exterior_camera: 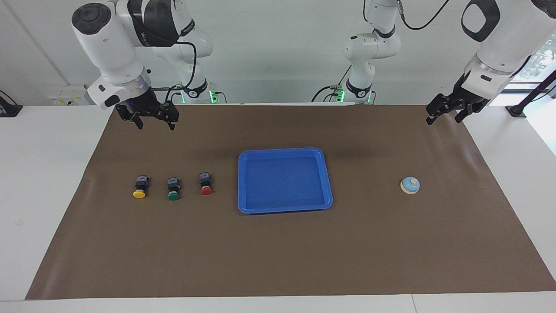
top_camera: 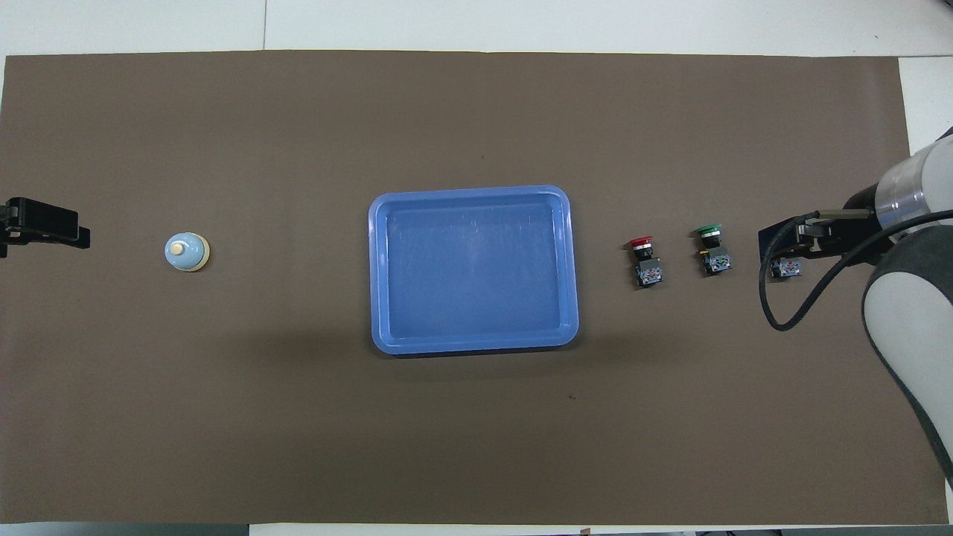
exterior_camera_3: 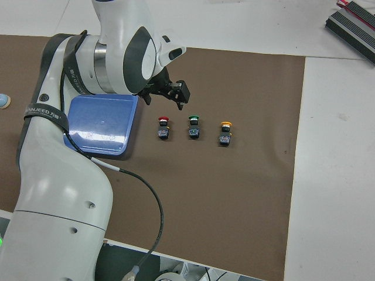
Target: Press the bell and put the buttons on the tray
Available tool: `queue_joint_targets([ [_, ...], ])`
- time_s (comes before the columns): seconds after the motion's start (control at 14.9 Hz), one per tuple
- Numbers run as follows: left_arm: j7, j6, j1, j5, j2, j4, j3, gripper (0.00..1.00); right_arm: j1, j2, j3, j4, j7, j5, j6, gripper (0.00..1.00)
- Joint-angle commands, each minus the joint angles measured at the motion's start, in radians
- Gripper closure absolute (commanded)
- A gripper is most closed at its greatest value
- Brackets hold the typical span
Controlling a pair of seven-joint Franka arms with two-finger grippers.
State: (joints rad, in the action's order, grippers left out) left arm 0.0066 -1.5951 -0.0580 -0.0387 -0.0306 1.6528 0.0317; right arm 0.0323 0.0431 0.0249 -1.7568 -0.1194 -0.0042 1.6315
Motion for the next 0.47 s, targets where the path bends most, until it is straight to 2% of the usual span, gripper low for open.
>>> queue_joint_targets([
  [0.0,0.004,0.027,0.003,-0.012,-0.011,-0.008,-0.007,0.00,-0.017,-0.003,0.012,0.014,-0.011,0.000,-0.022,0.00],
  [0.4,-0.022,0.006,0.006,-0.010,-0.008,0.013,0.019,0.00,-0.017,-0.003,0.012,0.014,-0.011,0.000,-0.022,0.00],
])
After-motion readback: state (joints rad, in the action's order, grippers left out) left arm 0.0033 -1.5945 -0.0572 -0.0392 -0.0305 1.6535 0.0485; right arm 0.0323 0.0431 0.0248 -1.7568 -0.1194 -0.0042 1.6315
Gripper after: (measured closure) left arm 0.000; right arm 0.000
